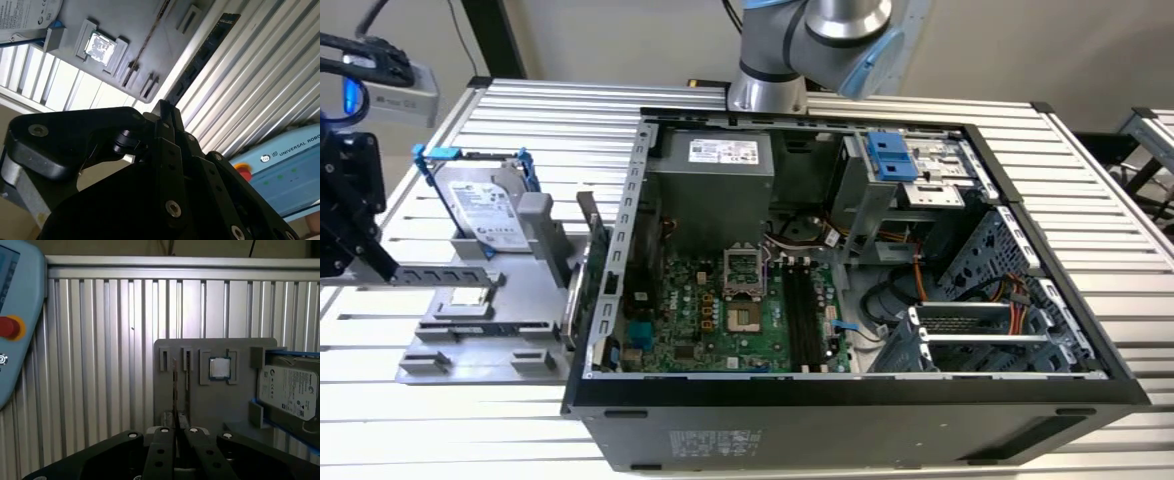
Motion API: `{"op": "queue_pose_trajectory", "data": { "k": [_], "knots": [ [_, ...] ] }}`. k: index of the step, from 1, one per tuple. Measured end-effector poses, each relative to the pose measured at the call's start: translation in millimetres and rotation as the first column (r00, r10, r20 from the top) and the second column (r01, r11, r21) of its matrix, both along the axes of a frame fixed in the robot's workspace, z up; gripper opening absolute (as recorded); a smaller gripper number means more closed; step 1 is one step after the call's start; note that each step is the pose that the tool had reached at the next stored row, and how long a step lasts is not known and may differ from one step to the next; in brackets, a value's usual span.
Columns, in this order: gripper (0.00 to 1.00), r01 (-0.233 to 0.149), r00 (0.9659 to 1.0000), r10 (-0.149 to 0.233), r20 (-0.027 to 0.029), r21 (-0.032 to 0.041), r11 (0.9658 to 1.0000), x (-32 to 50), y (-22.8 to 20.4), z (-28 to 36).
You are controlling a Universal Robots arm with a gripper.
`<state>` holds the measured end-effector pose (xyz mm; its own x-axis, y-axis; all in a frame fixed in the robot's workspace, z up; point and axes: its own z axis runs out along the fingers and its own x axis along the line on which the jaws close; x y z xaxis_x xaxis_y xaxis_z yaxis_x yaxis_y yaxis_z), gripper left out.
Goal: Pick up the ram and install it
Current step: 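Pick up the ram and move it above insertion slot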
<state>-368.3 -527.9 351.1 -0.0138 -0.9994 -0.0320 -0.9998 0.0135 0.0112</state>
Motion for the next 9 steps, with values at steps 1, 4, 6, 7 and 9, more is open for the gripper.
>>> {"op": "queue_pose_trajectory", "data": {
  "k": [1, 4, 6, 7, 9],
  "knots": [
    [0.00, 0.000, 1.0000, 0.000, 0.0000, 0.0000, 1.0000, 0.0, 0.0, 1.2],
    [0.00, 0.000, 1.0000, 0.000, 0.0002, 0.0000, 1.0000, 0.0, 0.0, 4.7],
    [0.00, 0.000, 1.0000, 0.000, 0.0006, 0.0000, 1.0000, -0.1, 0.1, 7.5],
    [0.00, 0.000, 1.0000, 0.000, 0.0011, -0.0001, 1.0000, -0.1, 0.1, 9.2],
    [0.00, -0.002, 1.0000, 0.002, 0.0029, 0.0000, 1.0000, 0.0, 0.0, 12.2]
  ]
}}
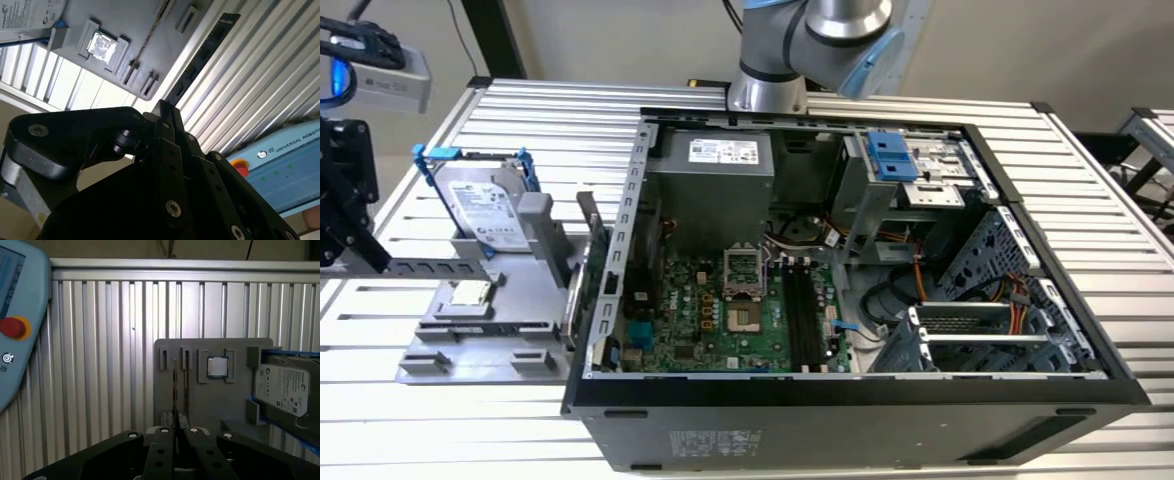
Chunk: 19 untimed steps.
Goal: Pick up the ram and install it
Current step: 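Pick up the ram and move it above insertion slot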
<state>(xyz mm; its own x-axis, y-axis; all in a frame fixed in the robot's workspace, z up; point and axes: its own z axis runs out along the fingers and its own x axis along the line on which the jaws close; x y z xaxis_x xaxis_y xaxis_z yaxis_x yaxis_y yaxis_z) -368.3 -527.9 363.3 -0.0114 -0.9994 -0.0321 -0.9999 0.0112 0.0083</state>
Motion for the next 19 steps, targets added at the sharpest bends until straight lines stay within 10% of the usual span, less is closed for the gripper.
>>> {"op": "queue_pose_trajectory", "data": {
  "k": [19],
  "knots": [
    [0.00, -0.004, 1.0000, 0.004, 0.0047, 0.0000, 1.0000, -0.1, 0.1, 26.3]
  ]
}}
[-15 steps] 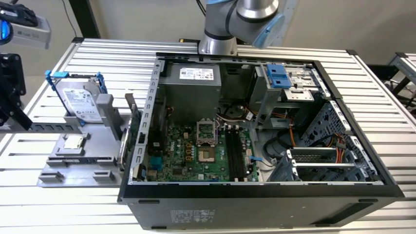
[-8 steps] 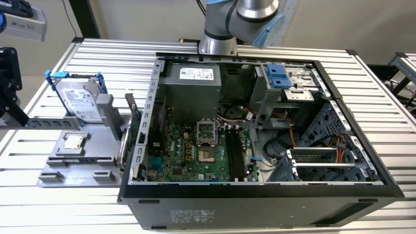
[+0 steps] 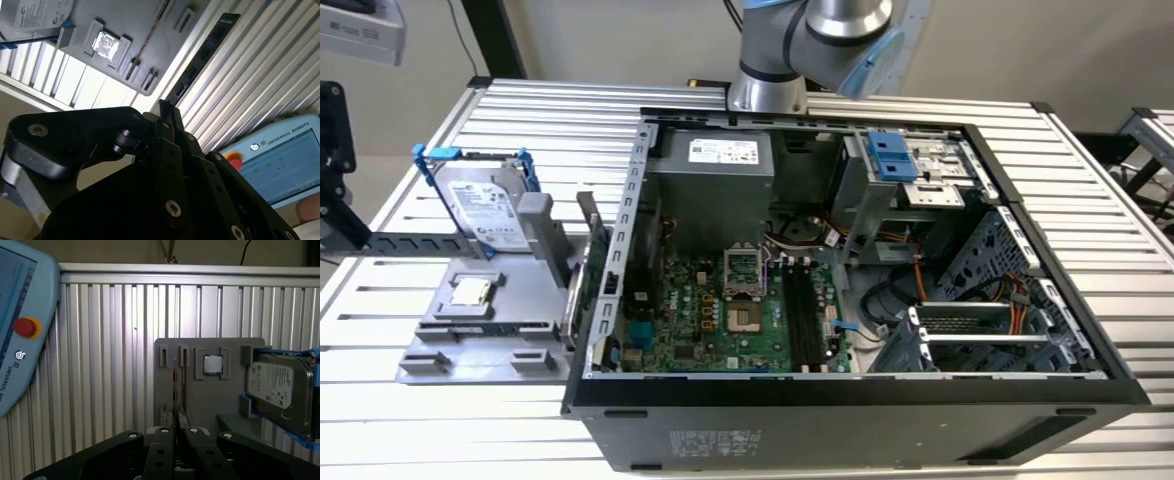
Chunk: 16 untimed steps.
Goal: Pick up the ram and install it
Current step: 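Pick up the ram and move it above insertion slot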
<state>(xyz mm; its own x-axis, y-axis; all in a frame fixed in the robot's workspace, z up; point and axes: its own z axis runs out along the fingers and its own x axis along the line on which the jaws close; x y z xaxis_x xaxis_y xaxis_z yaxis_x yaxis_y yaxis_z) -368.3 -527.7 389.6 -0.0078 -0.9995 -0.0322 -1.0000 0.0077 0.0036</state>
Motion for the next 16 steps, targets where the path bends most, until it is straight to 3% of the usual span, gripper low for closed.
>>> {"op": "queue_pose_trajectory", "data": {
  "k": [6, 16],
  "knots": [
    [0.00, 0.000, 1.0000, 0.000, 0.0000, -0.0001, 1.0000, 0.0, 0.0, 4.9],
    [0.00, 0.000, 1.0000, 0.000, -0.0002, -0.0007, 1.0000, 0.0, 0.0, 5.2]
  ]
}}
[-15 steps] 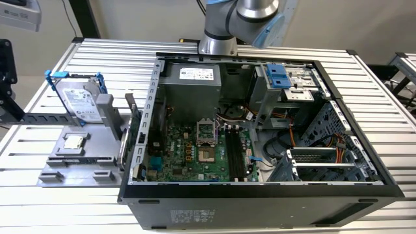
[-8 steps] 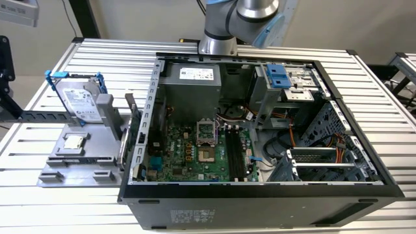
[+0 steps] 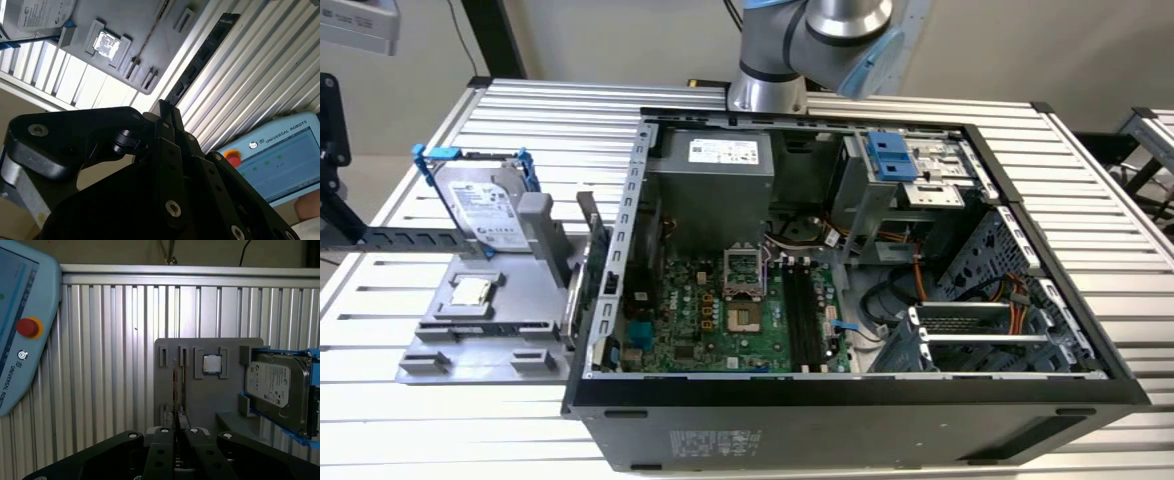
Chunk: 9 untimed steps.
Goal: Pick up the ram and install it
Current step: 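Pick up the ram and move it above insertion slot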
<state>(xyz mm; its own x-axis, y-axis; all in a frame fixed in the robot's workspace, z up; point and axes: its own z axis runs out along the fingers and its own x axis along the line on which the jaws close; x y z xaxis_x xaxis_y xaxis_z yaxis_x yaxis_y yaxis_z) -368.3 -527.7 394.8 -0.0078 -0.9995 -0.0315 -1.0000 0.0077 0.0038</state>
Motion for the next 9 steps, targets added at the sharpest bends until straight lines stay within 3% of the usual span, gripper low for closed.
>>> {"op": "queue_pose_trajectory", "data": {
  "k": [9],
  "knots": [
    [0.00, 0.000, 1.0000, 0.000, 0.0001, 0.0002, 1.0000, 9.9, 0.0, -0.1]
  ]
}}
